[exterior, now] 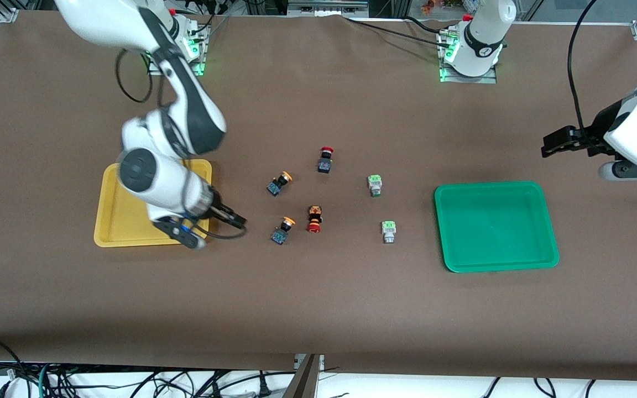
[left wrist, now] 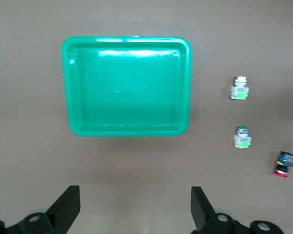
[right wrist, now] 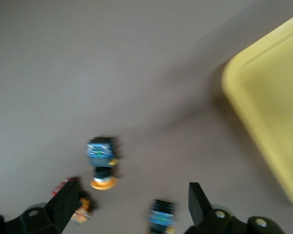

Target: Place green and yellow buttons in trays

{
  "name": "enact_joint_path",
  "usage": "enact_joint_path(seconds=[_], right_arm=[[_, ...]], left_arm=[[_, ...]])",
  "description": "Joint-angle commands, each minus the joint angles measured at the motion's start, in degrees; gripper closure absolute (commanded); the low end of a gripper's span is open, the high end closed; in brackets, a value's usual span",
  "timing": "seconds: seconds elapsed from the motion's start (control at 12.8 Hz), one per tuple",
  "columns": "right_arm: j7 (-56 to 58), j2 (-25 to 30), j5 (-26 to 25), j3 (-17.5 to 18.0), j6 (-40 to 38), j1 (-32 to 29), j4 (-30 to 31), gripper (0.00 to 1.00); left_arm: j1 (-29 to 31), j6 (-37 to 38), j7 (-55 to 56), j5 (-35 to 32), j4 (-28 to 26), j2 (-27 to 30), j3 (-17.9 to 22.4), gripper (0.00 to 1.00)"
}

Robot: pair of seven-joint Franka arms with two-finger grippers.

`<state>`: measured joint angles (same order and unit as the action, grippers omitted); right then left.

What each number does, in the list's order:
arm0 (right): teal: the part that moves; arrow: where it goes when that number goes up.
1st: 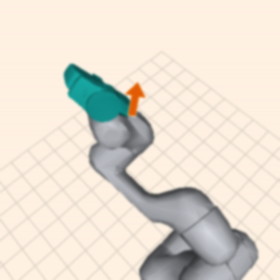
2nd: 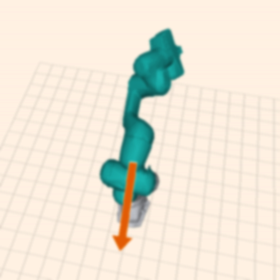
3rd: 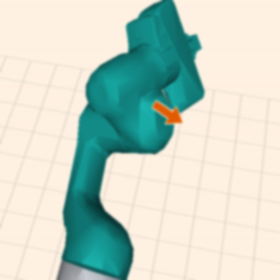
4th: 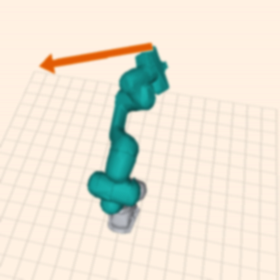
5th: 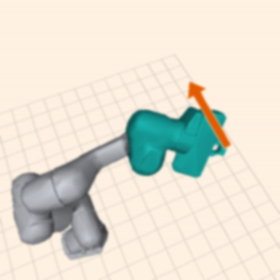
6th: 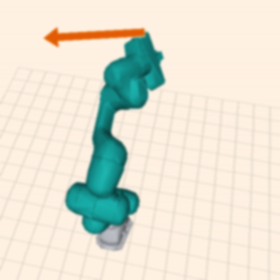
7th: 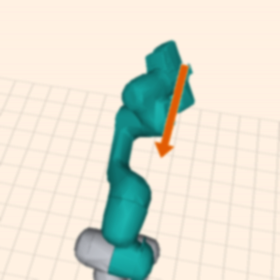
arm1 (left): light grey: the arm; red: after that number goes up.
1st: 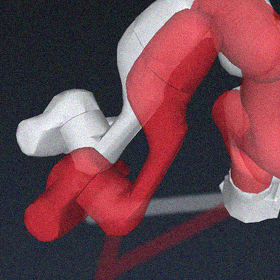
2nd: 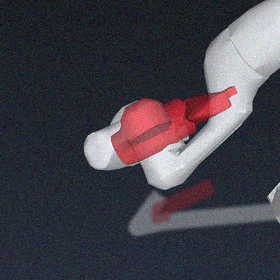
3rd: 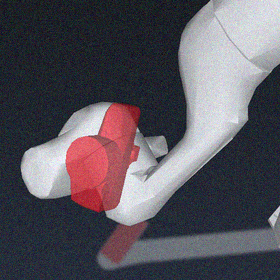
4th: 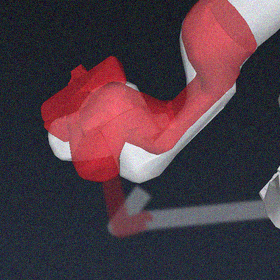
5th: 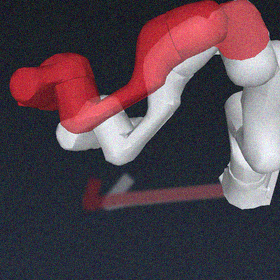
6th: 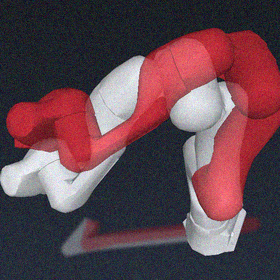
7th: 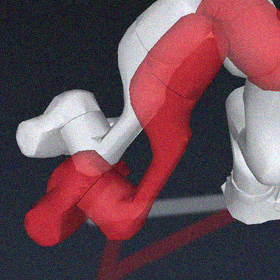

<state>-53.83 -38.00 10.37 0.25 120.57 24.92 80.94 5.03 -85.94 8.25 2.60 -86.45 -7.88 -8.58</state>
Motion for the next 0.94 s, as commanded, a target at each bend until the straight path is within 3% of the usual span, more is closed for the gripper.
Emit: enact_joint_path(seconds=[0.0,0.31,0.47,0.55,0.7,0.86], right_arm=[[-8.81,-10.50,1.06,-0.42,4.38,3.55,-9.40,0.00],[-11.38,-15.78,1.05,-0.42,9.06,6.99,-9.40,0.00],[-11.30,-17.72,0.62,-0.42,11.96,8.65,-9.14,0.08],[-10.51,-17.90,0.27,-0.51,11.97,8.66,-8.53,0.23],[-7.88,-17.03,-0.08,-0.86,10.84,7.87,-8.43,0.66],[-6.73,-15.53,0.26,-1.04,5.93,6.38,-8.78,0.91]], left_arm=[[-2.03,-0.01,5.00,1.27,2.16,-2.23,-0.03,0.00],[-4.40,-1.58,10.54,1.01,2.16,-3.02,-0.03,0.00],[-6.77,-3.96,14.75,0.92,2.08,-3.37,-0.12,0.00],[-8.61,-4.40,17.04,0.66,2.08,-3.55,-0.12,0.00],[-10.56,-9.82,21.43,0.48,0.68,-6.52,-0.12,0.00],[-14.23,-15.37,25.92,0.39,-0.12,-11.35,-0.12,0.00]])
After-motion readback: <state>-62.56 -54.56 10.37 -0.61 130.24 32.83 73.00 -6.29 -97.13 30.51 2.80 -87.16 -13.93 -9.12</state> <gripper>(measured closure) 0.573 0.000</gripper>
